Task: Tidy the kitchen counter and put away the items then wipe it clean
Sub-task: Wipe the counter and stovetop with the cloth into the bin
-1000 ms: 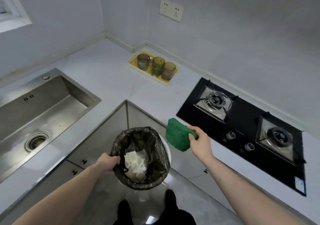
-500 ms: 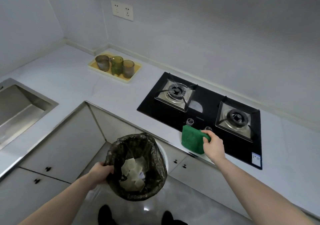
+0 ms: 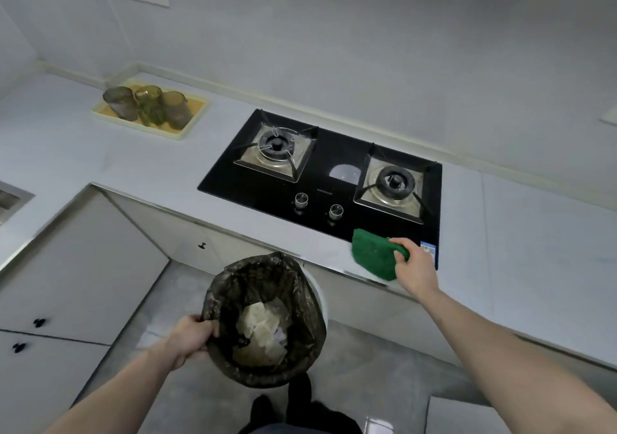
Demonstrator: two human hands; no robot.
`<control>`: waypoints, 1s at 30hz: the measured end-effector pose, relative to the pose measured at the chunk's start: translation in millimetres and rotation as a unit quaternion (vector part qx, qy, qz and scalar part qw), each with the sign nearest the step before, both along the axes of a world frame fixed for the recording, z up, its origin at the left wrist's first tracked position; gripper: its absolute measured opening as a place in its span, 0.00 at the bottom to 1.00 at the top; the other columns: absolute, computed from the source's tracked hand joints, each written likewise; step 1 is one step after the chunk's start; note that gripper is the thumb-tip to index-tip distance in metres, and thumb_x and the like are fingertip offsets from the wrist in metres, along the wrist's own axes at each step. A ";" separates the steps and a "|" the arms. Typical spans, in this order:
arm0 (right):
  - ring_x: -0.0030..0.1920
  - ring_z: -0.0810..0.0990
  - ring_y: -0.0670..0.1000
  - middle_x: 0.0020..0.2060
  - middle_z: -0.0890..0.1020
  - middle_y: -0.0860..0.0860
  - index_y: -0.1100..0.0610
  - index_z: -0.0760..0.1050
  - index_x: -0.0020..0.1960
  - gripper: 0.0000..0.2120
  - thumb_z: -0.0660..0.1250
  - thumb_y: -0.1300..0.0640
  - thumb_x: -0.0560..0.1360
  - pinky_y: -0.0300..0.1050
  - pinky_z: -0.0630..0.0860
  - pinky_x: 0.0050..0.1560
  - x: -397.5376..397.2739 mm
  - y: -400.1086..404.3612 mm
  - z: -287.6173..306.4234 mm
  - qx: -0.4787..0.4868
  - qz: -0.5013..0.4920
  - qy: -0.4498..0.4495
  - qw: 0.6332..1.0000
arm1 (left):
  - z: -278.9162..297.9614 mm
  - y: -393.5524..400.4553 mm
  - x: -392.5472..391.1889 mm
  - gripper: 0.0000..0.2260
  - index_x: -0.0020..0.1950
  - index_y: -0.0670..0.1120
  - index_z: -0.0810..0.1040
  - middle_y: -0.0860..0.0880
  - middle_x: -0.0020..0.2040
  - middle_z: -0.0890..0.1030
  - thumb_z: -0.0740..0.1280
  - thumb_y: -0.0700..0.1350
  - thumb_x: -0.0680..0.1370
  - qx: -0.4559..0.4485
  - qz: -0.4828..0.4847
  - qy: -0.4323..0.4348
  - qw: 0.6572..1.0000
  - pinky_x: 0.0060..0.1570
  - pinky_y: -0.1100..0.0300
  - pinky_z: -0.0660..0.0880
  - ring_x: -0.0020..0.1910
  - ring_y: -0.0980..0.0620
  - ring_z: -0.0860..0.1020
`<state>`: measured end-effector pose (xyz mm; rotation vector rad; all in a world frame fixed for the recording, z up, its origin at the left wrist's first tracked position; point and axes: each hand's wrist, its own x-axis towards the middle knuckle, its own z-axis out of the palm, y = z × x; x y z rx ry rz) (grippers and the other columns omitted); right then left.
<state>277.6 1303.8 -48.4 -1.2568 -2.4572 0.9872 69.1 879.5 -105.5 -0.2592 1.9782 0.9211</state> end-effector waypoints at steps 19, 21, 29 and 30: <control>0.54 0.81 0.56 0.53 0.84 0.51 0.50 0.79 0.62 0.17 0.61 0.64 0.79 0.50 0.78 0.59 209.0 95.4 43.1 0.056 -0.220 0.040 0.973 | 5.7 116.0 113.7 0.07 0.48 0.38 0.81 0.43 0.32 0.79 0.67 0.34 0.72 0.004 -0.147 -0.023 0.989 0.25 0.63 0.72 0.27 0.48 0.75; 0.54 0.81 0.58 0.53 0.84 0.53 0.50 0.79 0.62 0.17 0.60 0.64 0.79 0.49 0.78 0.56 225.4 127.1 47.5 0.077 -0.243 0.035 0.966 | 0.7 127.3 122.2 0.08 0.50 0.35 0.81 0.41 0.32 0.78 0.67 0.34 0.71 -0.001 -0.140 -0.019 0.990 0.27 0.61 0.73 0.28 0.47 0.75; 0.53 0.81 0.64 0.55 0.84 0.60 0.54 0.77 0.66 0.18 0.59 0.64 0.79 0.53 0.79 0.54 279.4 263.6 41.1 0.135 -0.283 -0.009 0.950 | 0.7 174.9 196.9 0.04 0.45 0.36 0.80 0.42 0.28 0.73 0.65 0.32 0.74 -0.016 -0.086 -0.019 0.996 0.24 0.62 0.73 0.24 0.50 0.70; 0.53 0.81 0.63 0.55 0.84 0.59 0.55 0.77 0.65 0.18 0.59 0.64 0.79 0.53 0.78 0.54 283.8 277.1 36.7 0.130 -0.280 -0.010 0.951 | 0.9 180.4 206.6 0.04 0.46 0.35 0.79 0.43 0.27 0.72 0.65 0.31 0.75 -0.019 -0.085 -0.019 0.996 0.22 0.63 0.72 0.22 0.51 0.69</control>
